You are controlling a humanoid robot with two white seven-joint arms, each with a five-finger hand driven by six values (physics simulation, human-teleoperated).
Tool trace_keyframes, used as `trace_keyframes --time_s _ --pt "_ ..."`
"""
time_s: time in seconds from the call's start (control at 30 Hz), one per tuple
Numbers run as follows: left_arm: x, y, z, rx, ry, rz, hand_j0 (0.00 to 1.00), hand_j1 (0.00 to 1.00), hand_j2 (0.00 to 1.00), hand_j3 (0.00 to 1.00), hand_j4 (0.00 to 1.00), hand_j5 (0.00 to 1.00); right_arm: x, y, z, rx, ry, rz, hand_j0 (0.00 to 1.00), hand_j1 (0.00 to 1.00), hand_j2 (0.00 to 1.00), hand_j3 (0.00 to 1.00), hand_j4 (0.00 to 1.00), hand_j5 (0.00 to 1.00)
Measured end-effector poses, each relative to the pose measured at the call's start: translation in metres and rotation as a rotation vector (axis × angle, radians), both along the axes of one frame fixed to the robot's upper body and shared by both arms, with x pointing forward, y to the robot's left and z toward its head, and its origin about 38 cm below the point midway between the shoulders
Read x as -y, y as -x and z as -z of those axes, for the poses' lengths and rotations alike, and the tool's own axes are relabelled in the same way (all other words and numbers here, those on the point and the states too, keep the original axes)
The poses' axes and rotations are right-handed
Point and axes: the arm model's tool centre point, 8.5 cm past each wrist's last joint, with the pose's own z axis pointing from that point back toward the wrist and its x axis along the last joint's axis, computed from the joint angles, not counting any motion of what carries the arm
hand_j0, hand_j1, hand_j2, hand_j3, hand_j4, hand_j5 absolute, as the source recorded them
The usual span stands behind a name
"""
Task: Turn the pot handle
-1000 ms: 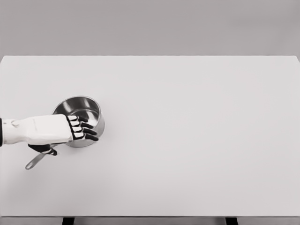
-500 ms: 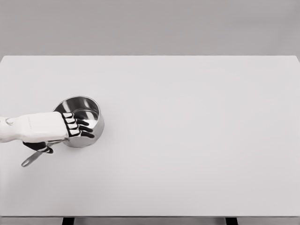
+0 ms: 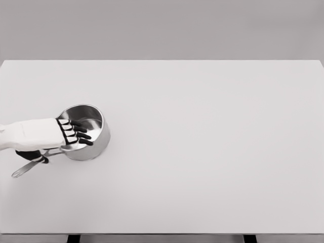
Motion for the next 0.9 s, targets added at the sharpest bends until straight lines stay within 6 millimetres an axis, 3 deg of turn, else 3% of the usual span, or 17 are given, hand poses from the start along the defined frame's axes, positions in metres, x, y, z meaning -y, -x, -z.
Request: trace_keyframes --time_s 0.9 --pt "-0.023 -0.006 -0.003 -0.005 -0.020 -0.069 1.00 1.00 1.00 1.00 1.00 1.00 0.000 0.000 0.000 0.000 0.000 0.000 1.00 1.00 1.00 1.00 1.00 1.00"
